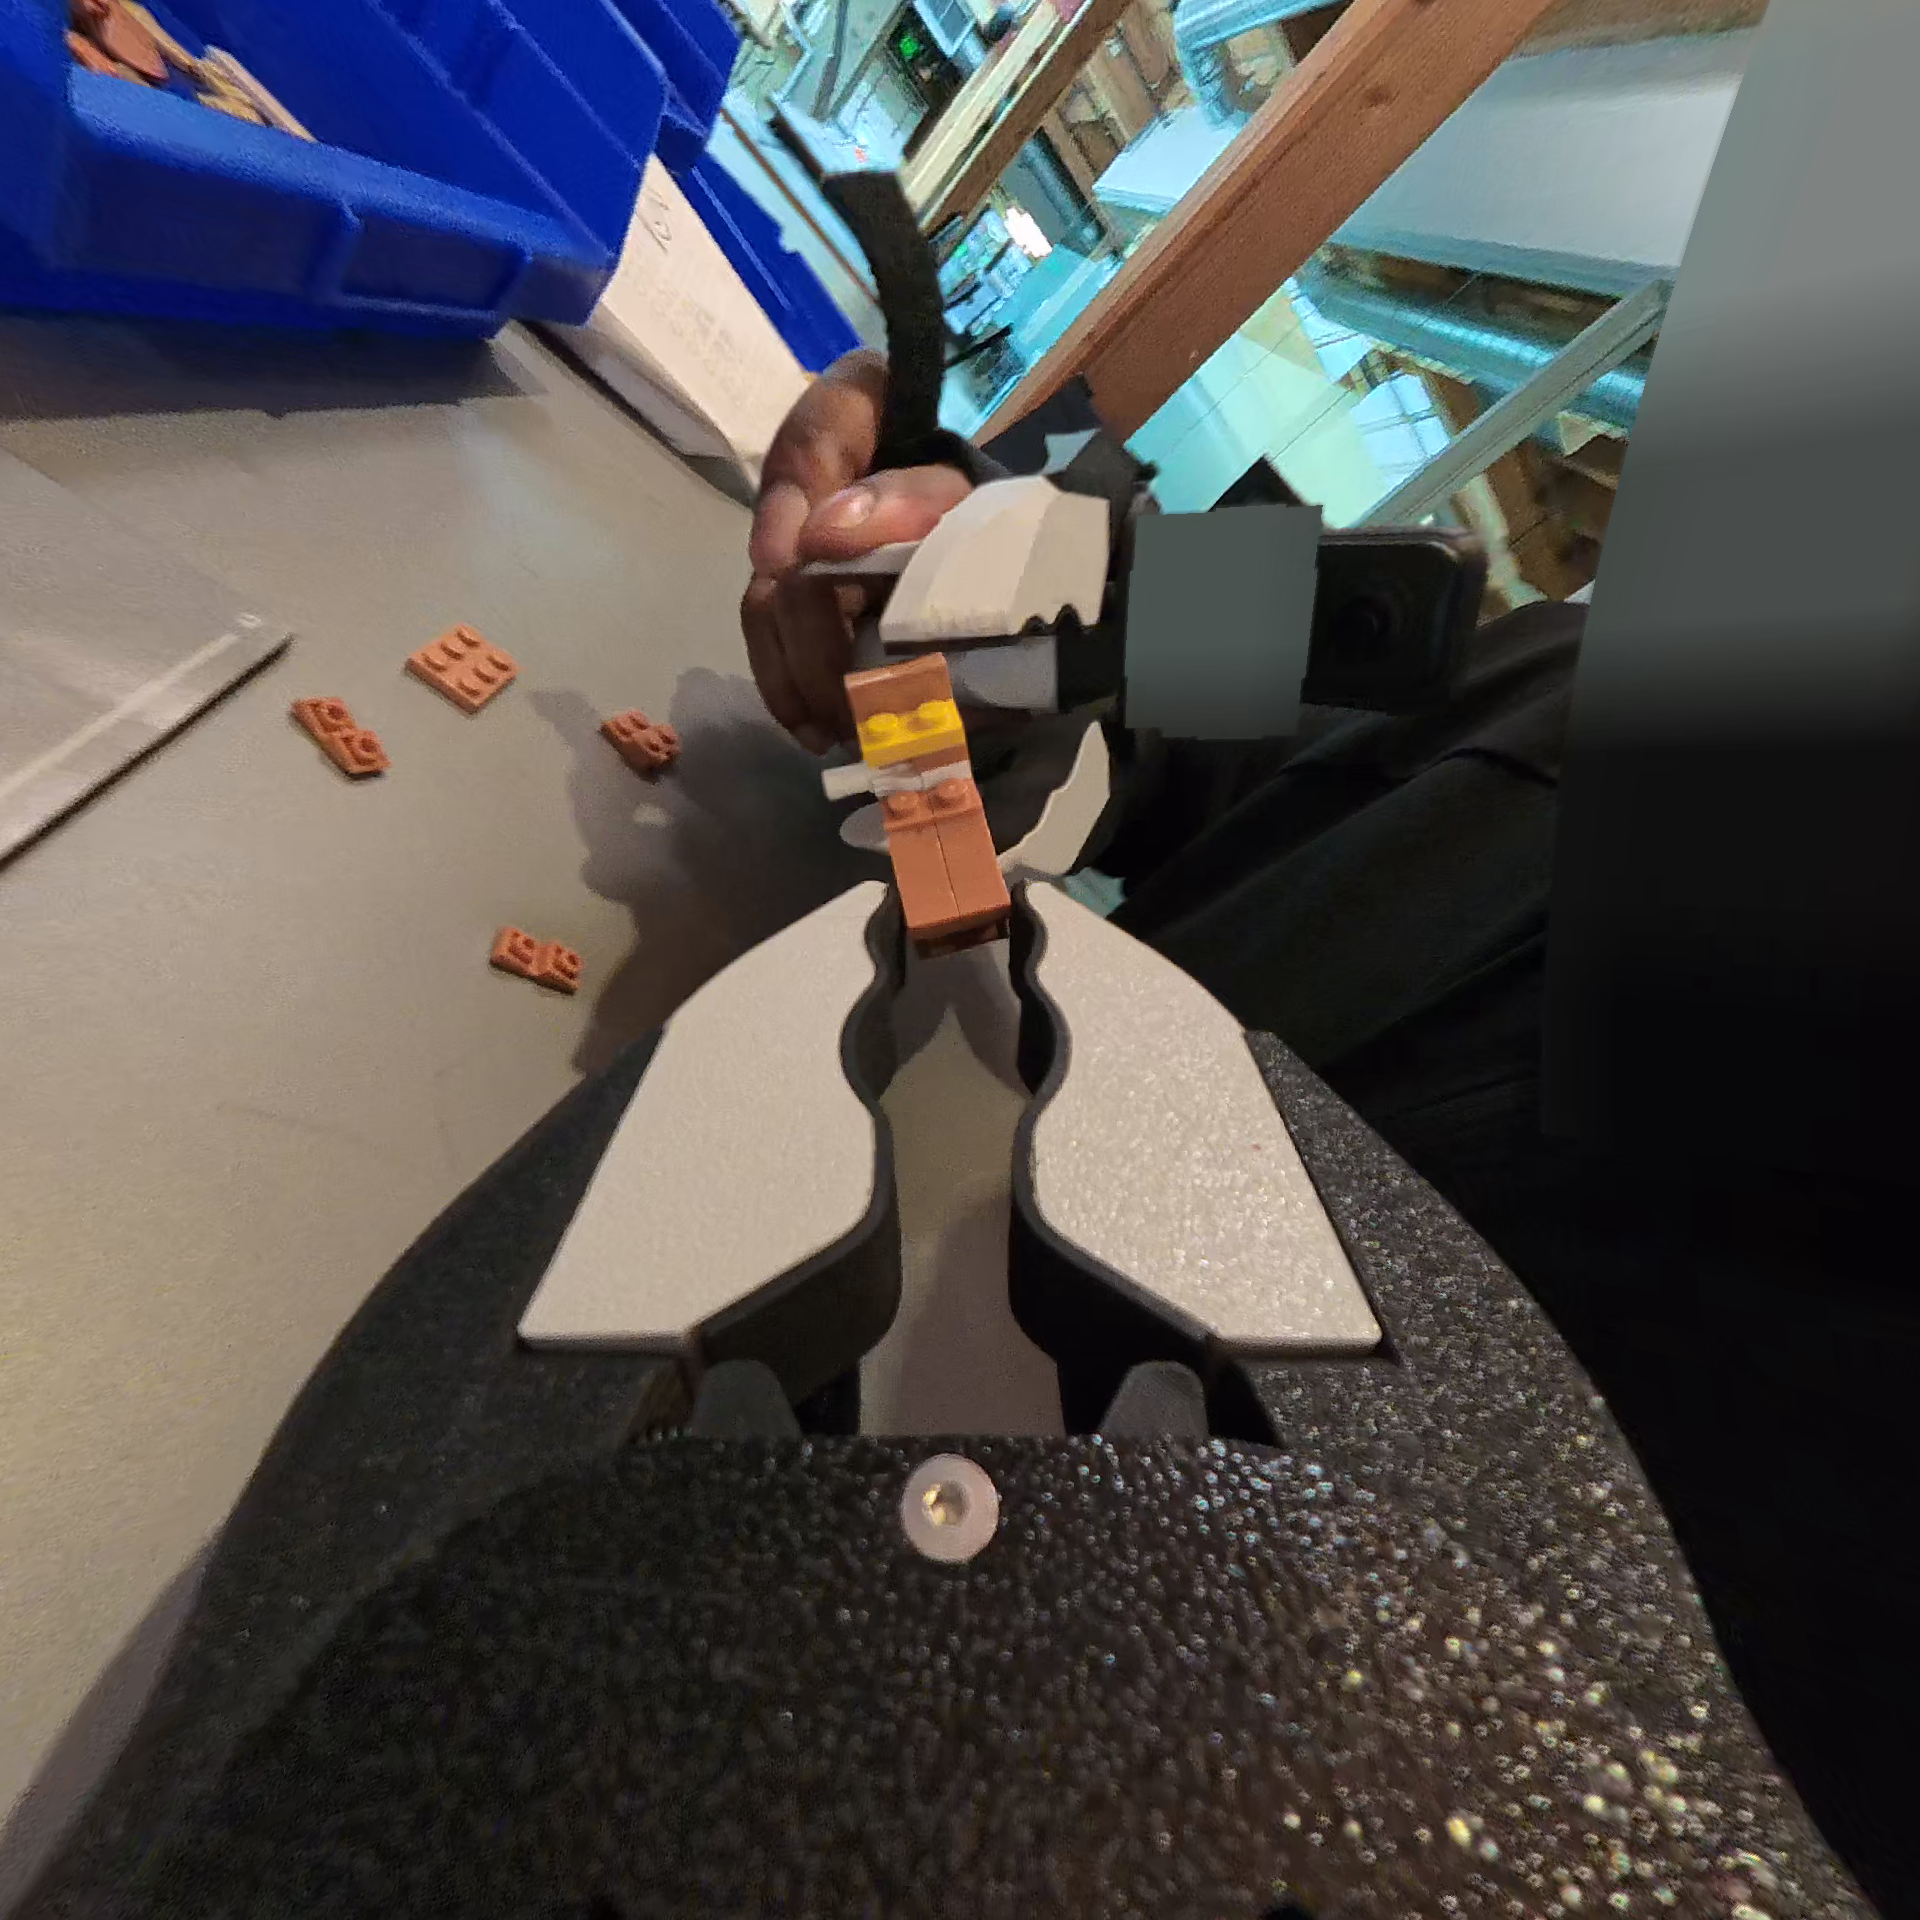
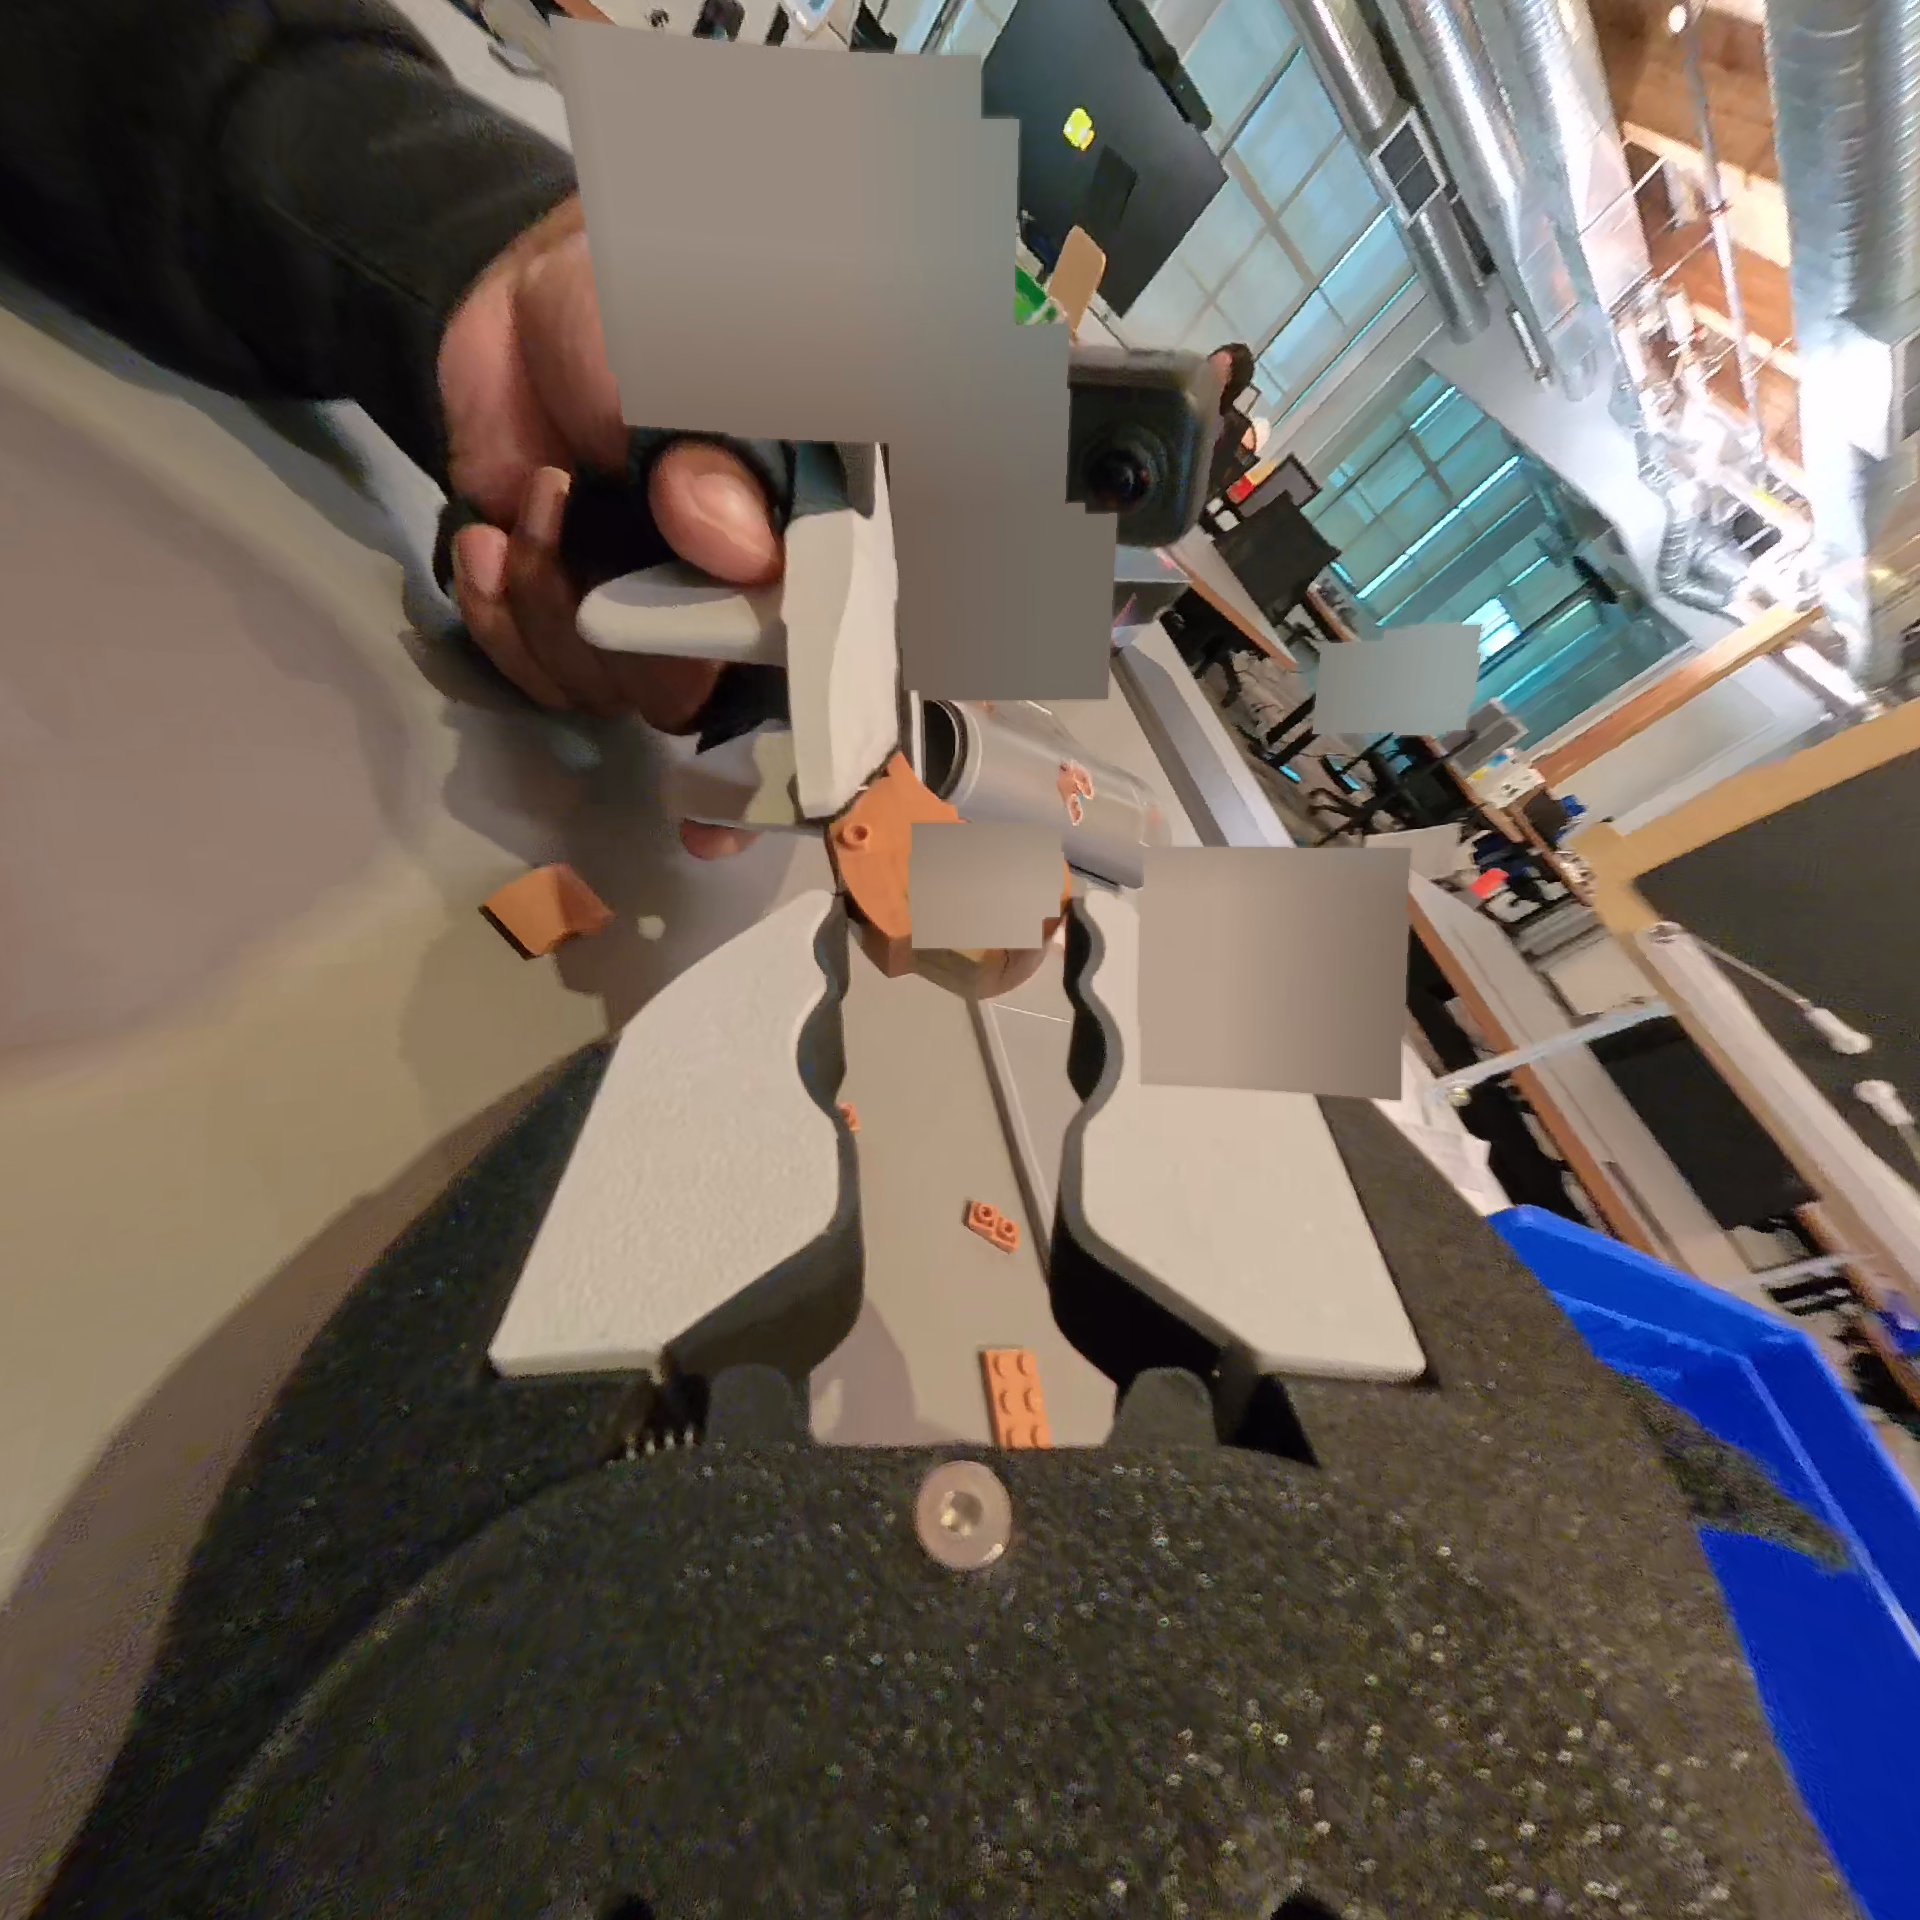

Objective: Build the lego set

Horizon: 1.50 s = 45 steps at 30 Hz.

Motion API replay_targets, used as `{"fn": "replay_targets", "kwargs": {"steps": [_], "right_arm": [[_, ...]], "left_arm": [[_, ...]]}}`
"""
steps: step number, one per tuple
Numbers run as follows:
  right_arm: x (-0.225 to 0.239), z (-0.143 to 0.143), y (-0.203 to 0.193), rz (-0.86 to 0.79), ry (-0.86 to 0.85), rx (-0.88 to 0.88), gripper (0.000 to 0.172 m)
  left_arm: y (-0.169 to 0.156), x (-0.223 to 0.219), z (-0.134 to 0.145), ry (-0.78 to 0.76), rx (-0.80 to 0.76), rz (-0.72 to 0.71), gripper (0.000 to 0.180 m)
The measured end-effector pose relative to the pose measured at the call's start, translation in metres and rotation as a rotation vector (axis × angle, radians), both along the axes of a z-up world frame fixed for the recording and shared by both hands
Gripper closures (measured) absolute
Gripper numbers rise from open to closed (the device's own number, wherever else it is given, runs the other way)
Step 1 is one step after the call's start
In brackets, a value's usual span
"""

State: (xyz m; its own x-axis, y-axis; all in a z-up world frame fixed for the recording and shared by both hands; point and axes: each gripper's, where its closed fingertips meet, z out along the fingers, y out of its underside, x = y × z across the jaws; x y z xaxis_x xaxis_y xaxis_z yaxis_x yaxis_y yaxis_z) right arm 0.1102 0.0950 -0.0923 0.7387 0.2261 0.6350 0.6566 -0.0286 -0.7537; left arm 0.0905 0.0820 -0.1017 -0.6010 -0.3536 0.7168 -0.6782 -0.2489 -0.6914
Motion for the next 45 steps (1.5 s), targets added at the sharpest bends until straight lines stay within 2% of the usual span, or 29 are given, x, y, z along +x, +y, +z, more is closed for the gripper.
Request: {"fn": "replay_targets", "kwargs": {"steps": [4,8,12,28,38,45], "right_arm": [[0.002,0.001,0.002,-0.045,-0.090,0.049,0.124],[-0.002,0.000,0.002,-0.022,-0.073,0.041,0.119],[-0.007,-0.002,0.001,0.001,-0.097,0.038,0.128],[-0.007,-0.007,-0.001,0.019,-0.049,-0.052,0.130],[-0.003,0.003,0.002,-0.012,0.046,0.018,0.128],[-0.006,0.002,0.000,0.021,0.089,0.000,0.129]], "left_arm": [[0.001,0.000,-0.003,-0.002,0.044,0.004,0.162],[-0.003,-0.004,-0.003,0.001,0.038,-0.025,0.162],[-0.005,-0.006,-0.001,0.004,0.029,-0.038,0.162],[-0.007,-0.007,-0.005,0.025,0.008,-0.048,0.162],[-0.003,-0.005,0.006,0.007,-0.079,-0.034,0.162],[-0.006,-0.007,0.006,0.013,-0.093,-0.060,0.162]]}}
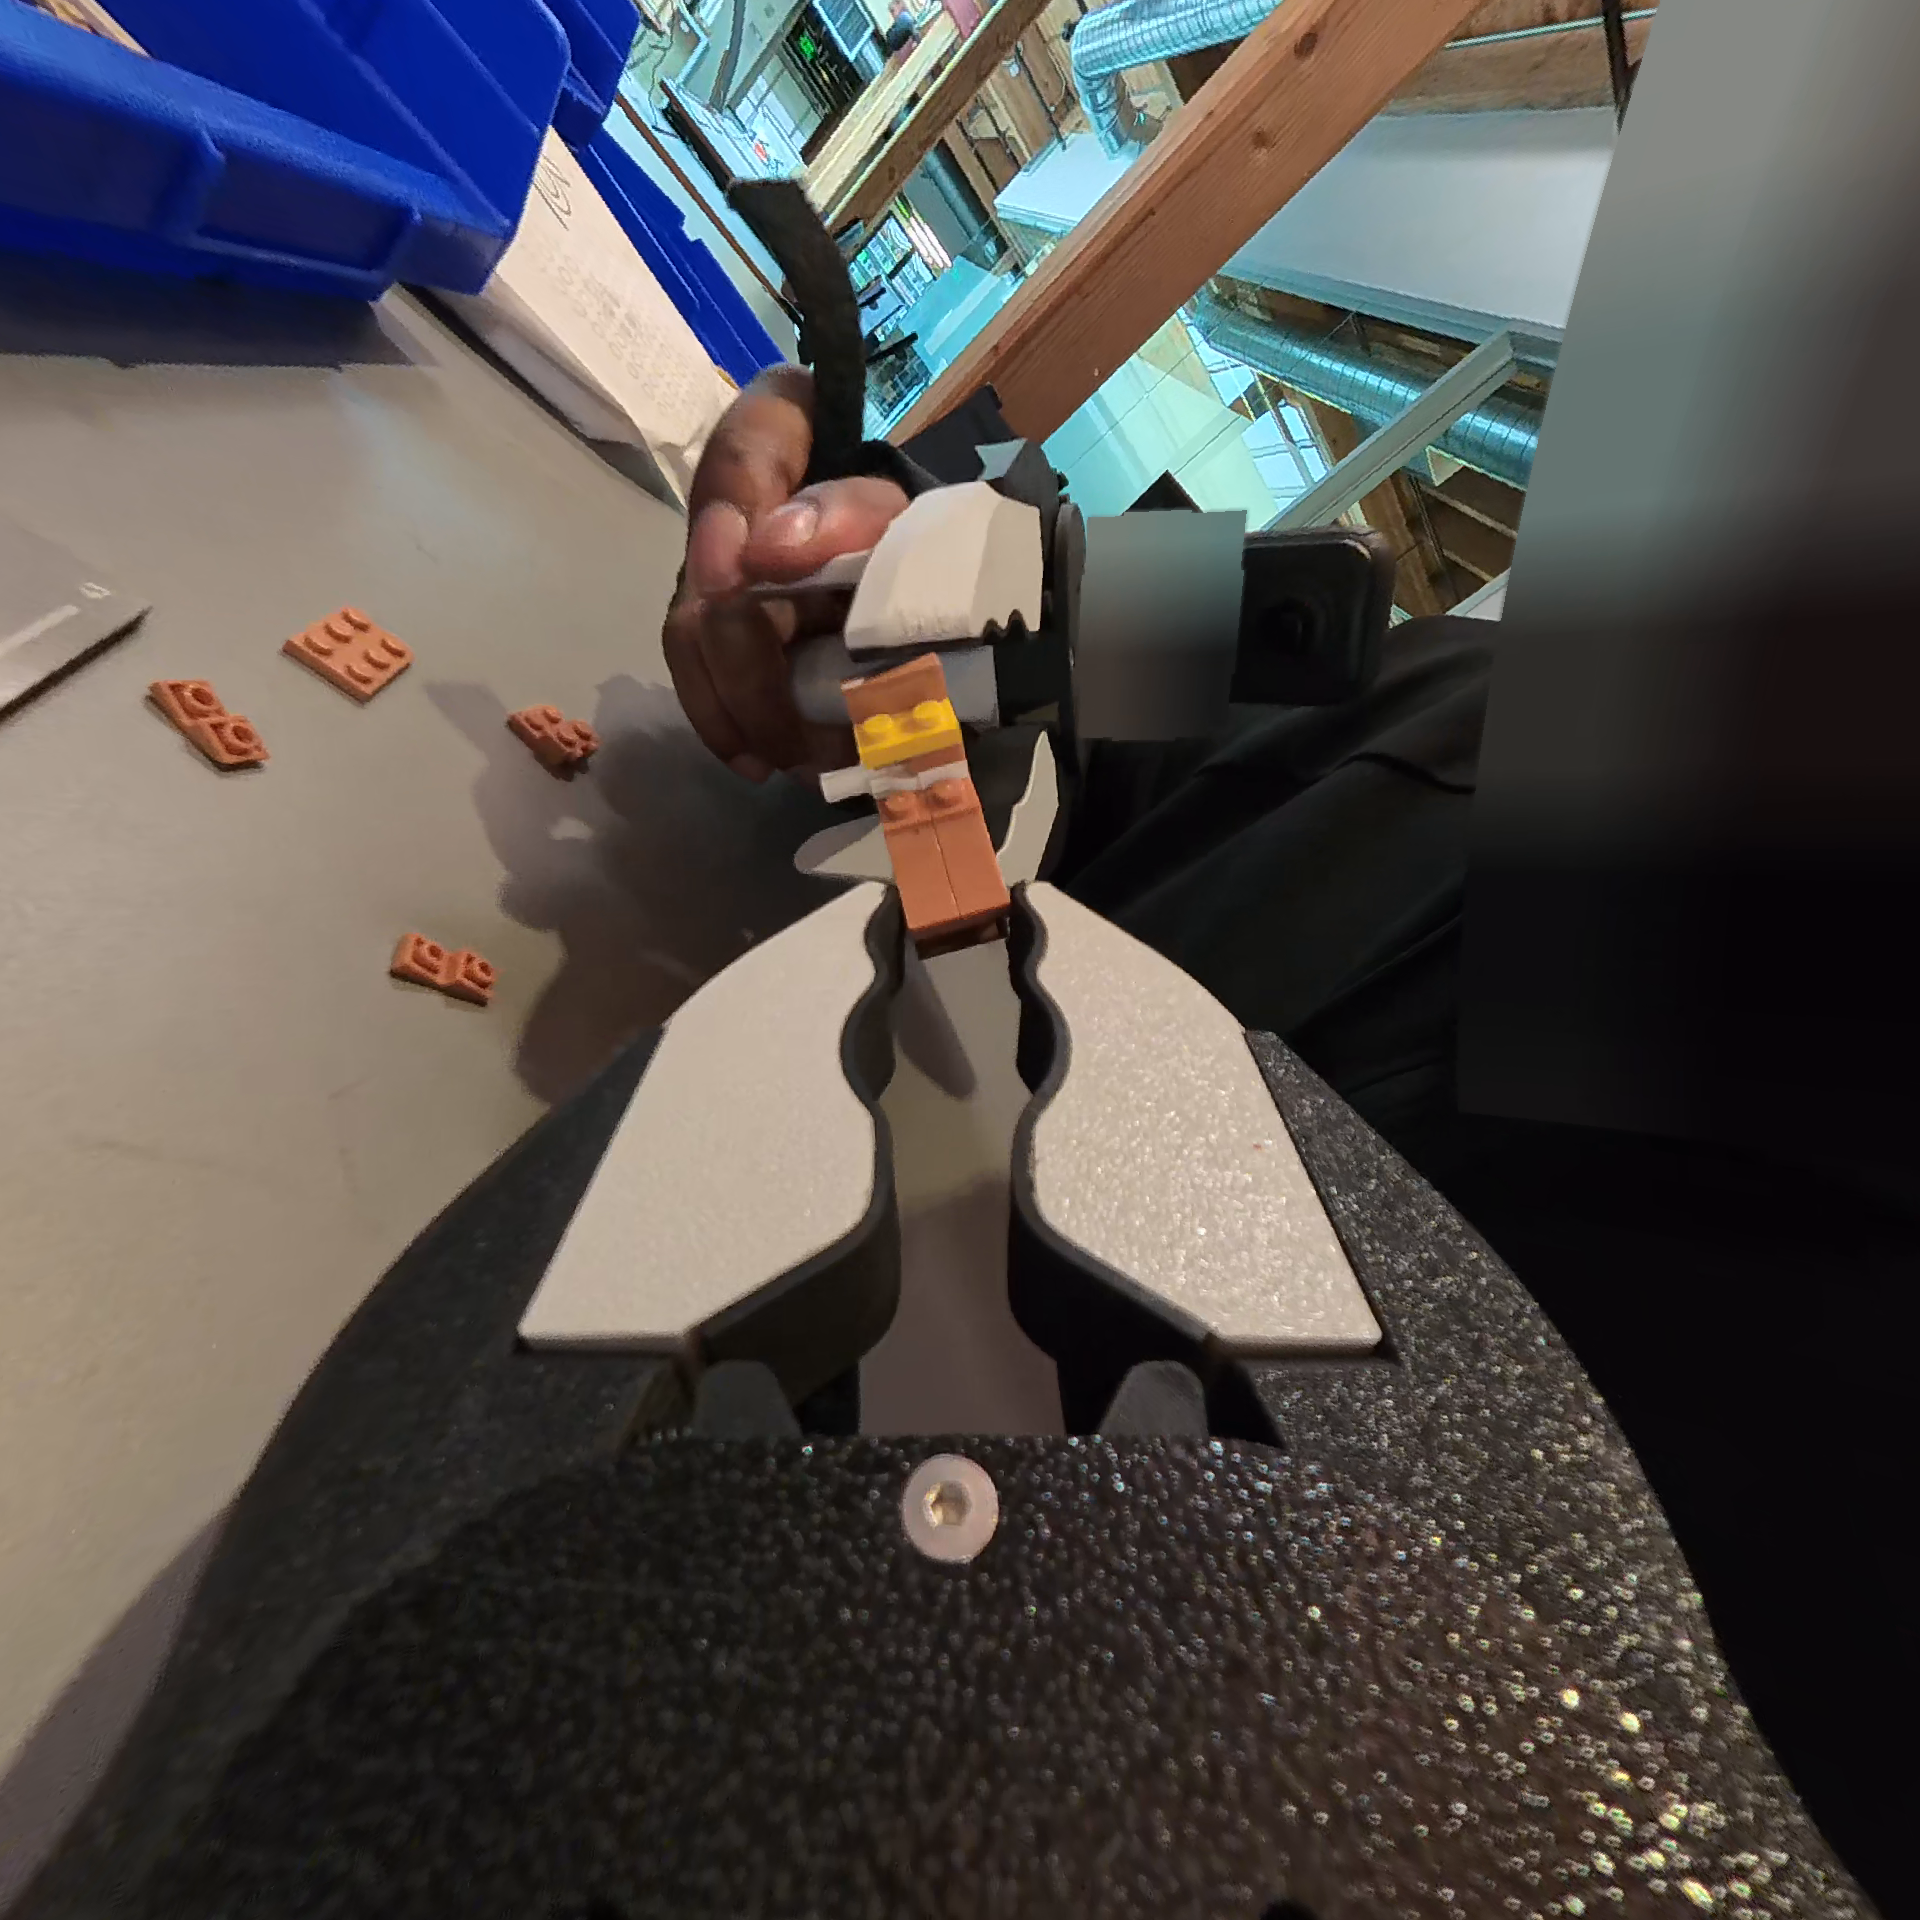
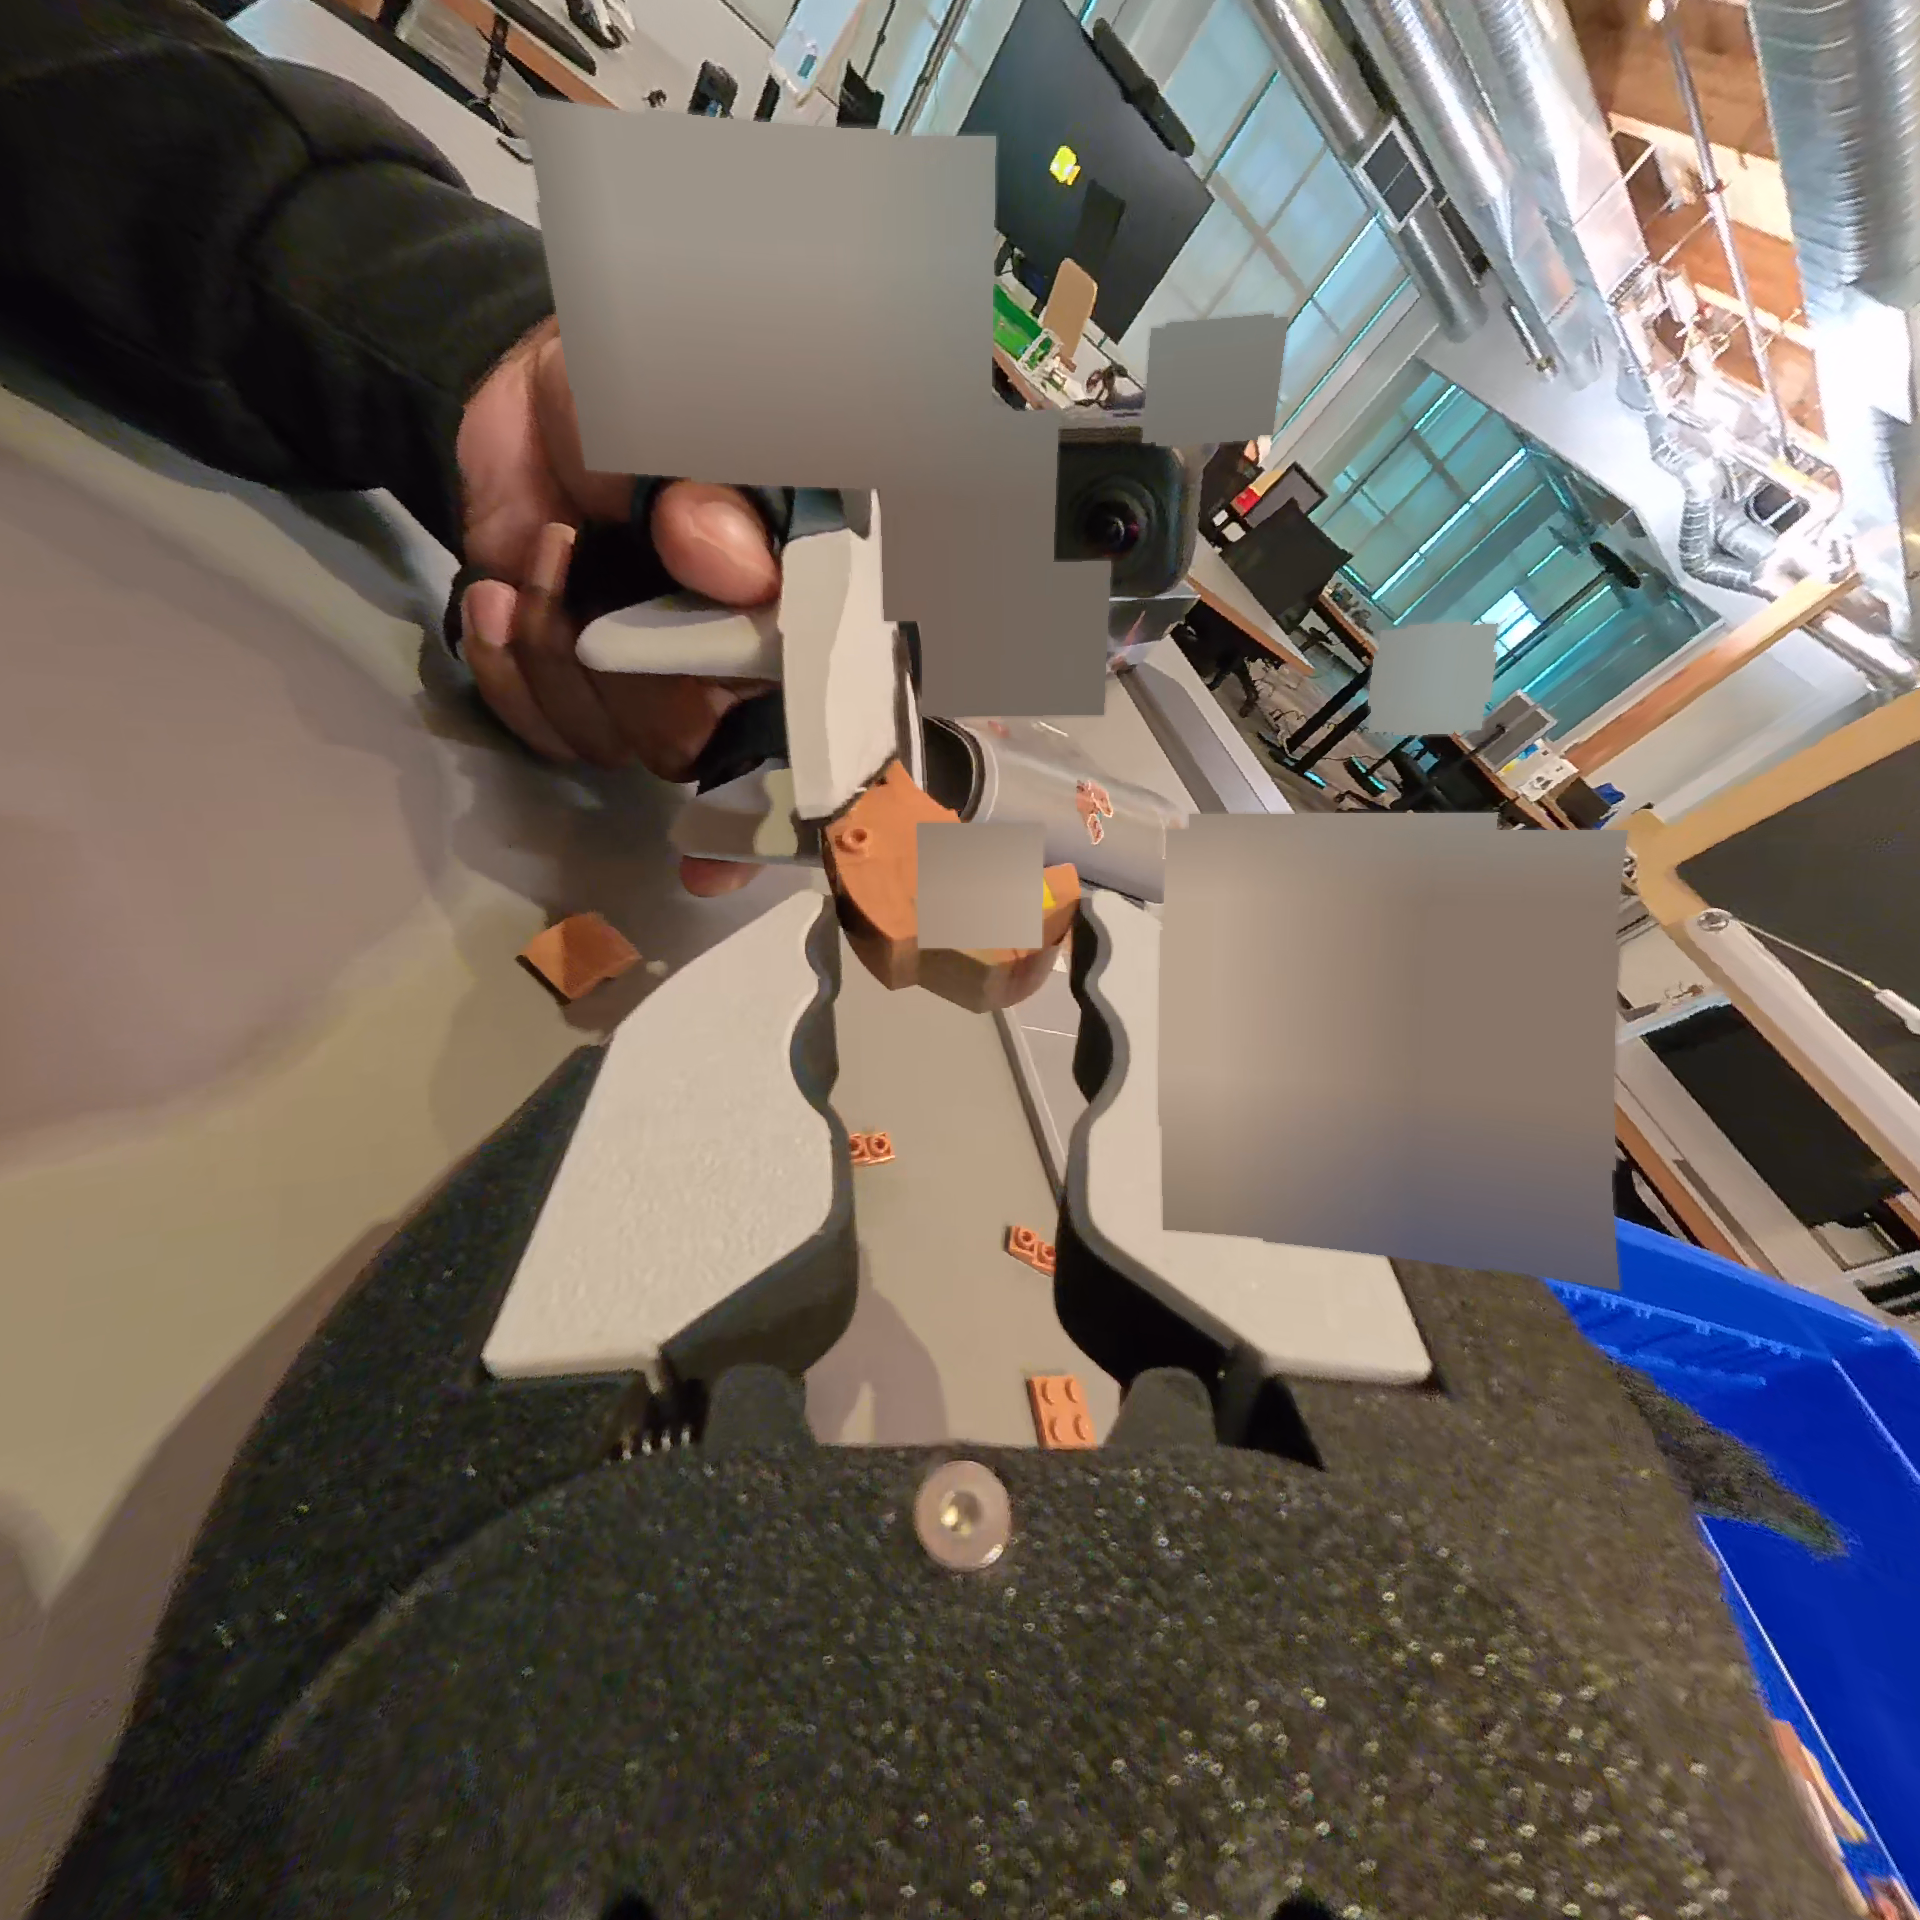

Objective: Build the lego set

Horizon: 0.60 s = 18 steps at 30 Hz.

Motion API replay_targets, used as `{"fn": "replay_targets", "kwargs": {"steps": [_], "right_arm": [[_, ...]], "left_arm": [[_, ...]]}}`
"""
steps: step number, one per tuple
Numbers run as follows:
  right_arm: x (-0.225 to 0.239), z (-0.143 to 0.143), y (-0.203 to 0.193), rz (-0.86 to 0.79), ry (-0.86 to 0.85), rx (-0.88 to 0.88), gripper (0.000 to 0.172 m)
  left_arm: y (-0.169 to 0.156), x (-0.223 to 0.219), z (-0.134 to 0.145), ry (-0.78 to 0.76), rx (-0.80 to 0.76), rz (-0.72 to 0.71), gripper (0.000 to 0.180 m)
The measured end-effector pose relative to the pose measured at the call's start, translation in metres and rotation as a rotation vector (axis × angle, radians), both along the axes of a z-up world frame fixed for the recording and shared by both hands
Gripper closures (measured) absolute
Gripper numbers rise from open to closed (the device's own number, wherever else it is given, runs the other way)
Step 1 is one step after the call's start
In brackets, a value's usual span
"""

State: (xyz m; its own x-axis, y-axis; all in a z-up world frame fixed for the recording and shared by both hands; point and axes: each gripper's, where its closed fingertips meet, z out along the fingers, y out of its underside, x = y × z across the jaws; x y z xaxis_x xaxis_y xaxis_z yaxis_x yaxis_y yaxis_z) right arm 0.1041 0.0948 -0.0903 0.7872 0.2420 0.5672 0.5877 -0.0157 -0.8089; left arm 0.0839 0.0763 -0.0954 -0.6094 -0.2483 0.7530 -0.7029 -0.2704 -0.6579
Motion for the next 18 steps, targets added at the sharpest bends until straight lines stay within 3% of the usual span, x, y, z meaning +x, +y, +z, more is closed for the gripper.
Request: {"fn": "replay_targets", "kwargs": {"steps": [15,18], "right_arm": [[0.001,-0.008,0.002,0.003,-0.033,-0.053,0.130],[0.007,-0.015,0.006,-0.035,-0.036,-0.090,0.130]], "left_arm": [[0.000,0.001,-0.008,-0.001,0.071,0.013,0.162],[0.005,0.006,-0.016,-0.017,0.163,0.051,0.162]]}}
